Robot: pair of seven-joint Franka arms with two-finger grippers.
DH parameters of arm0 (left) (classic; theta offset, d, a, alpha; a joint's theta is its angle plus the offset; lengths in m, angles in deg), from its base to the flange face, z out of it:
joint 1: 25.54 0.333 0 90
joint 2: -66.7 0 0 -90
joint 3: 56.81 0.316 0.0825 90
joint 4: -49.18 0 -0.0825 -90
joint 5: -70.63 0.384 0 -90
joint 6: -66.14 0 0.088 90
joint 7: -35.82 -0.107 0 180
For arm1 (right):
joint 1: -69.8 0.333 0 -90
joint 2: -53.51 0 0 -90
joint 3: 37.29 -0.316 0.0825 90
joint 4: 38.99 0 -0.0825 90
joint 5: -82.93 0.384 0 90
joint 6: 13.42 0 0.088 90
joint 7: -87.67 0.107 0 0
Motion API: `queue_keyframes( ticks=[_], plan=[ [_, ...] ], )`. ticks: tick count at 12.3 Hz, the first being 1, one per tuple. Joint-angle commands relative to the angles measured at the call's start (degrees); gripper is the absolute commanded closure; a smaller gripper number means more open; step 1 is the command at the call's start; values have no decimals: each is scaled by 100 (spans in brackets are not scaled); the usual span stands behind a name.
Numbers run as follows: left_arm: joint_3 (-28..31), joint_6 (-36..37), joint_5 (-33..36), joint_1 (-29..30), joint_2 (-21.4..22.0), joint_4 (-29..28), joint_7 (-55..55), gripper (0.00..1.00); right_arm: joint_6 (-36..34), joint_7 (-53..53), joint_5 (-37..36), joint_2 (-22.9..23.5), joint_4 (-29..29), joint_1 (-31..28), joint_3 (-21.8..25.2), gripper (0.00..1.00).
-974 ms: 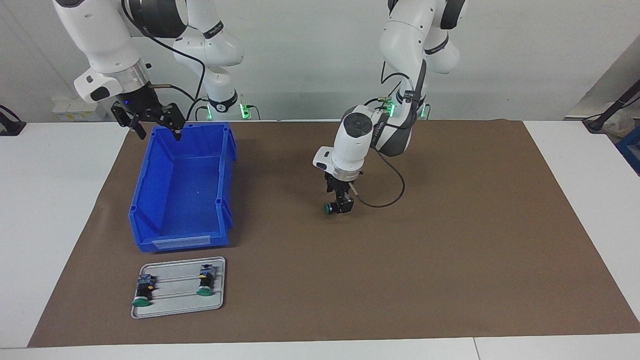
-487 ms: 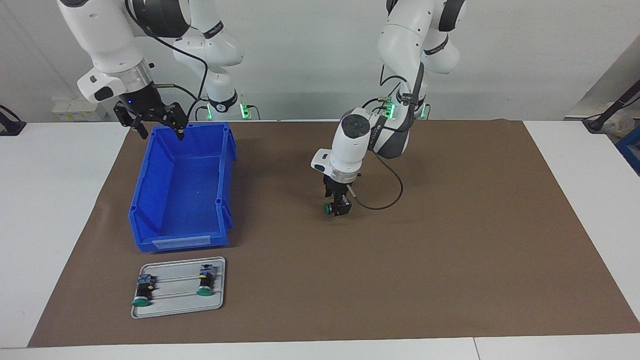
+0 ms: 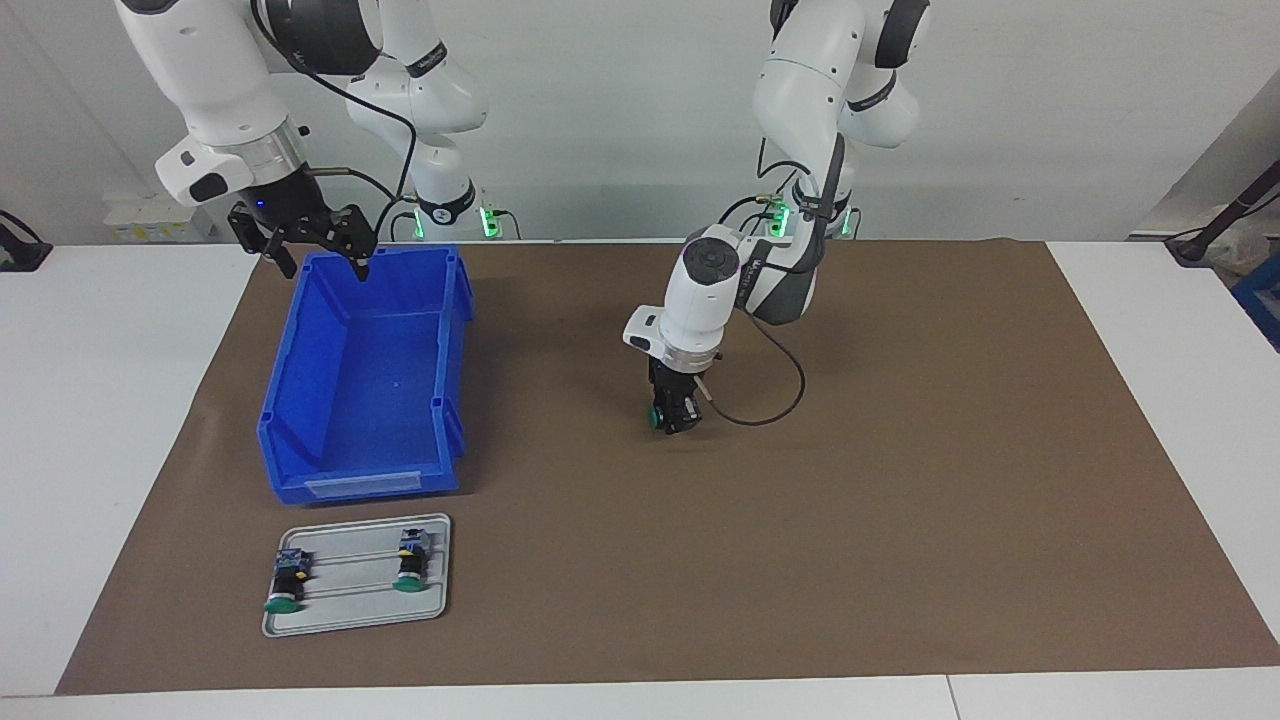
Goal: Place and press button with both arms
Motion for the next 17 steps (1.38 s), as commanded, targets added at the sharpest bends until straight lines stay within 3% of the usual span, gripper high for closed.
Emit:
queue_keyframes(
  ticks=[1,4,7,10,17],
  plan=[
    [127,-73,110,-100,26,-8,122,100,1,-115,2,-75,36,-27,-17,1],
    [136,93,110,-39,122,80,140,100,1,-115,2,-75,36,-27,-17,1],
    [136,277,110,215,657,10,79,100,1,-115,2,-75,45,-27,-17,1],
    [66,804,-20,899,1141,-182,-394,100,1,-115,2,-75,36,-27,-17,1],
    [91,788,-2021,2246,1327,-719,-3046,100,1,-115,2,-75,36,-27,-17,1]
  ],
)
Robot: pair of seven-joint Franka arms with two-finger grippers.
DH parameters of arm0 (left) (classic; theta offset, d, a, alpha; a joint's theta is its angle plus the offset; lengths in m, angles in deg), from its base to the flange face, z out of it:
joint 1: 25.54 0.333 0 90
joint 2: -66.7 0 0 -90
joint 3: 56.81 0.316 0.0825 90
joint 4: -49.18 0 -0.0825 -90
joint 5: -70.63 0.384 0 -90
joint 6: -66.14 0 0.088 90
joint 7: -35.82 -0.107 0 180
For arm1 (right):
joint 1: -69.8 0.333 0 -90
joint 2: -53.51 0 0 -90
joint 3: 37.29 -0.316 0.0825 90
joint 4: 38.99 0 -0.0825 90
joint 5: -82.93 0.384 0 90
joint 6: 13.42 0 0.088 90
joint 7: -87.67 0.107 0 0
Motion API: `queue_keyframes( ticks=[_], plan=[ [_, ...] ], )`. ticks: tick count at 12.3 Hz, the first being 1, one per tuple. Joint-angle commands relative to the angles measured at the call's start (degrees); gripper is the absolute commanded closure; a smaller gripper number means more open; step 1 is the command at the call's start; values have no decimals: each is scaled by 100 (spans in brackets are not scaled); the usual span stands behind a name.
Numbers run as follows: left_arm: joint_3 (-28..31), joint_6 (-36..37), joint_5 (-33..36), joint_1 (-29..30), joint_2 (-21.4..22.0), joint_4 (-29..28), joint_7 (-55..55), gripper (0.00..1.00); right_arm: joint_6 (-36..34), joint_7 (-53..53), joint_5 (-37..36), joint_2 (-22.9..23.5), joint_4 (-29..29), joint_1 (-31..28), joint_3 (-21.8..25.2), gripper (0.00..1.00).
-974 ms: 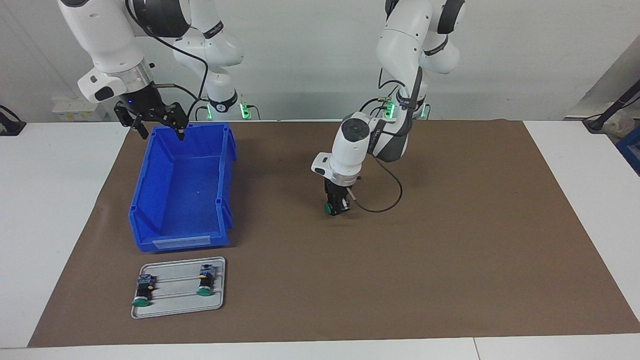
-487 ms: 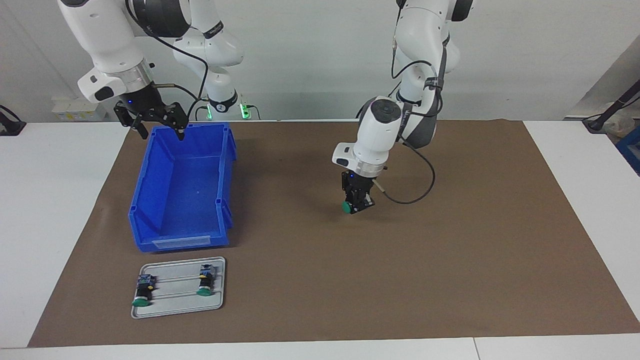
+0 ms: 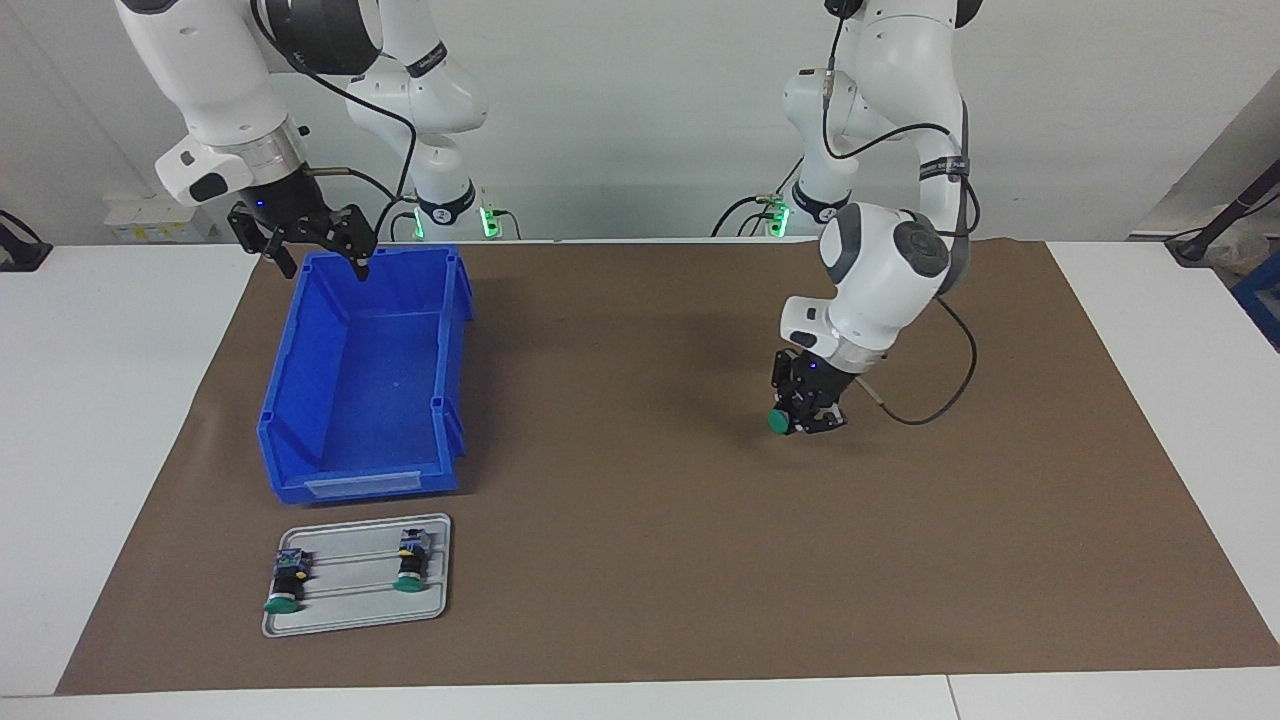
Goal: Place and press button with both arms
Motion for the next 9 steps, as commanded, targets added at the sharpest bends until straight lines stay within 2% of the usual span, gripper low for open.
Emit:
queue_keyframes(
  ticks=[1,4,6,9],
  plan=[
    [-49,-57,-1008,355,315,-431,-899,100,1,-106,2,-74,46,-27,-17,1],
    [-40,-136,-2432,584,525,-923,-1979,100,1,-106,2,-74,46,-27,-17,1],
    [-57,-643,-3399,515,622,-1327,-2735,100,1,-115,2,-74,46,-27,-17,1],
    [-84,-812,-4963,348,728,-1583,-3895,100,1,-115,2,-74,37,-27,-17,1]
  ],
)
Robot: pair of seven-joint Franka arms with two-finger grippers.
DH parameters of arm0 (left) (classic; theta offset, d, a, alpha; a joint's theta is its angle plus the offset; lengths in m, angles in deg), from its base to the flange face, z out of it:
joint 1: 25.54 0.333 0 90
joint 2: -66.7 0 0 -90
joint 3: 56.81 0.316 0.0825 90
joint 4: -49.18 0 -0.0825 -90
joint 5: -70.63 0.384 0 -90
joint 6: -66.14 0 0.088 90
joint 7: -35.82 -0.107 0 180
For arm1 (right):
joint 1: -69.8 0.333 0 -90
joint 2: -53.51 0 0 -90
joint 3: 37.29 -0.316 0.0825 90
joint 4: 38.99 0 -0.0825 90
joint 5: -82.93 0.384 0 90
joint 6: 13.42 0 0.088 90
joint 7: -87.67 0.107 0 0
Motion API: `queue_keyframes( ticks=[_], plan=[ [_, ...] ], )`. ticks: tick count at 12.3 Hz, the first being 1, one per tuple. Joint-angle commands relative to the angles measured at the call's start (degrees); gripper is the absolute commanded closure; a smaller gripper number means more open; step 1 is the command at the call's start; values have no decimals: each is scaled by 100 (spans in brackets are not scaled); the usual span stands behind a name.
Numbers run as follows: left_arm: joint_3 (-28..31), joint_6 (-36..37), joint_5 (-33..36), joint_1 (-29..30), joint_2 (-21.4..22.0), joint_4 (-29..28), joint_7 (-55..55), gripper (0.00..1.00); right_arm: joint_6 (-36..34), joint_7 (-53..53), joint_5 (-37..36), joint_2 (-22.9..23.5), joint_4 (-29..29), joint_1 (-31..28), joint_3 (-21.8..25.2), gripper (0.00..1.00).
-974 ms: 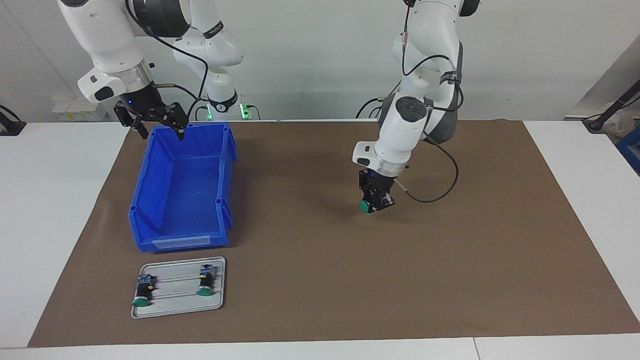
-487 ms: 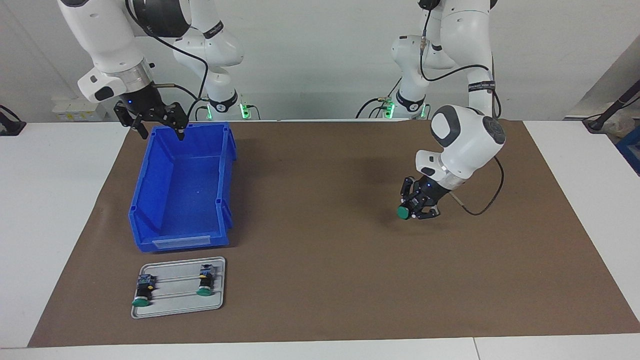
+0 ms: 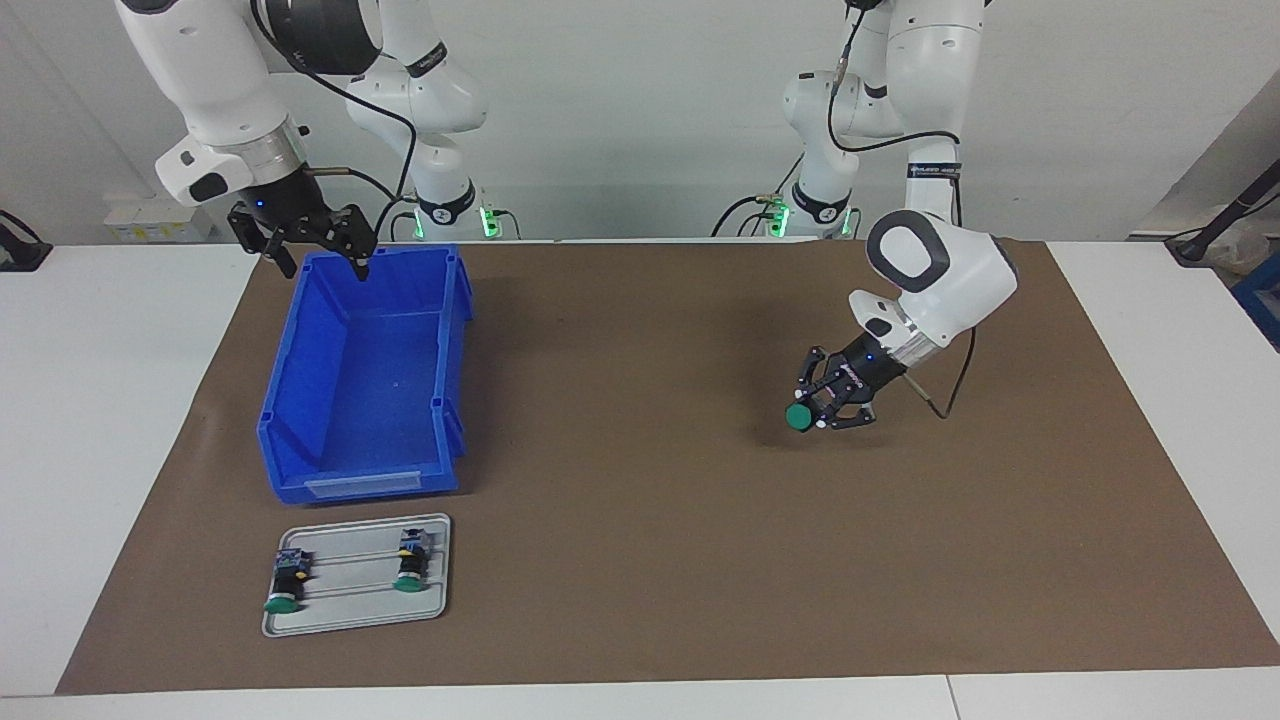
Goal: Place and press button with both arms
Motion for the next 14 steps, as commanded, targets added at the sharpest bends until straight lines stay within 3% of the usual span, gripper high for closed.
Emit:
queue_keyframes(
  ticks=[1,3,6,8,11,14],
  plan=[
    [6,-351,-1276,-279,366,-520,-1070,100,1,-106,2,-74,37,-27,-17,1],
    [6,-440,-2481,-499,428,-661,-2099,100,1,-115,2,-74,46,-27,-17,1],
    [6,-300,-3562,-674,368,-811,-3223,100,1,-115,2,-74,38,-27,-17,1],
    [14,208,-4591,-684,44,-829,-4410,100,1,-115,2,-74,37,-27,-17,1],
    [23,1078,-6041,-613,-99,-864,-5519,100,1,-106,2,-74,46,-27,-17,1],
    [32,1737,-6307,-448,-151,-1328,-6266,100,1,-115,2,-74,38,-27,-17,1]
  ],
)
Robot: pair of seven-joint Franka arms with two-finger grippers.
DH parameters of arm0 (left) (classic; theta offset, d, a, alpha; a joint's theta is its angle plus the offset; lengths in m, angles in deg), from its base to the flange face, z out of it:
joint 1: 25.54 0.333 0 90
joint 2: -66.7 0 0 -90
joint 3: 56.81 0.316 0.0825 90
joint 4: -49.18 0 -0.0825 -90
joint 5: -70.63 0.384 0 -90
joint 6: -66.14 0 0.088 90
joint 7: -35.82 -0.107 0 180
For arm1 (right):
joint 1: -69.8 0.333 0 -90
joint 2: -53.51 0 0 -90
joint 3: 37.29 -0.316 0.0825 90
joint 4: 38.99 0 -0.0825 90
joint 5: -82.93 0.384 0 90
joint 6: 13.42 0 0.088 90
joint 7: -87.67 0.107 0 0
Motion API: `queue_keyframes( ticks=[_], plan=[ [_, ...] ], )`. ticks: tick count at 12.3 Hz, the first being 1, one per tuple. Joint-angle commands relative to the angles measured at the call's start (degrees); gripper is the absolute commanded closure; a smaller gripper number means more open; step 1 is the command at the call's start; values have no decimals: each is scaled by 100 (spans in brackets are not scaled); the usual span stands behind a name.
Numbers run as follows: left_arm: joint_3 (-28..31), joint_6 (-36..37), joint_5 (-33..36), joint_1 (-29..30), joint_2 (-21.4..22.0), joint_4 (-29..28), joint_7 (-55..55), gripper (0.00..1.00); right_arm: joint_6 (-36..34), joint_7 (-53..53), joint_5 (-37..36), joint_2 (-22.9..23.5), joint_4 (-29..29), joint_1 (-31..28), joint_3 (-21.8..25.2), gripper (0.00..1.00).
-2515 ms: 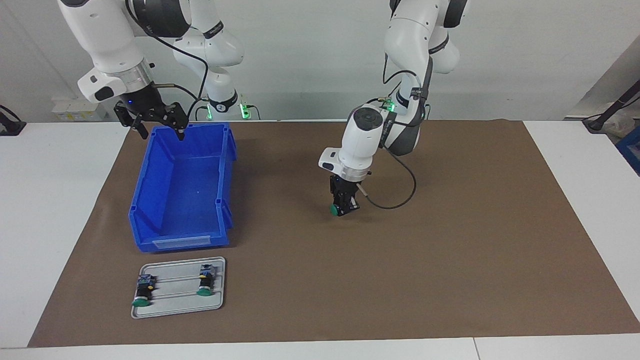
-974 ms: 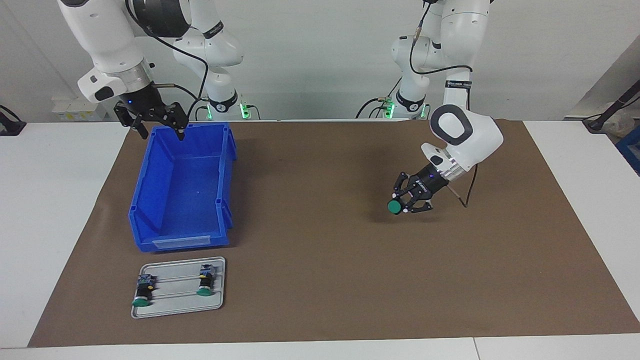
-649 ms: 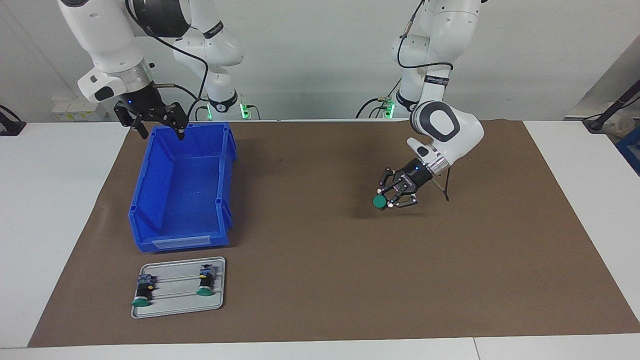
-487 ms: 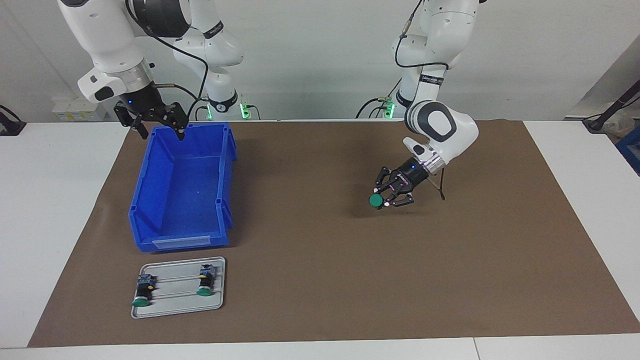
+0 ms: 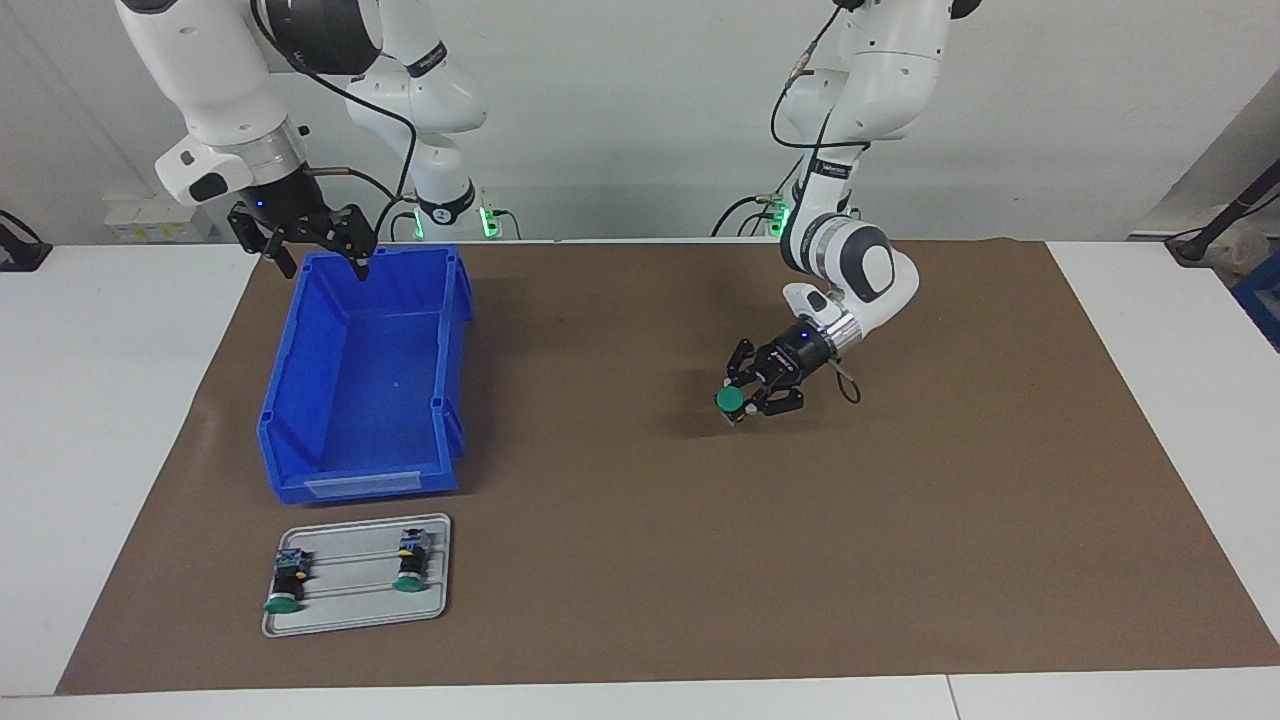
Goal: Place and press button with both arms
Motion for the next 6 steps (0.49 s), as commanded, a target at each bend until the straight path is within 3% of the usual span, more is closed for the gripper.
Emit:
queue_keyframes(
  ticks=[1,6],
  plan=[
    [37,552,-469,179,22,-520,-772,100,1,-115,2,-74,46,-27,-17,1],
    [37,825,-550,188,39,-951,-993,100,1,-115,2,-74,46,-27,-17,1]
  ],
)
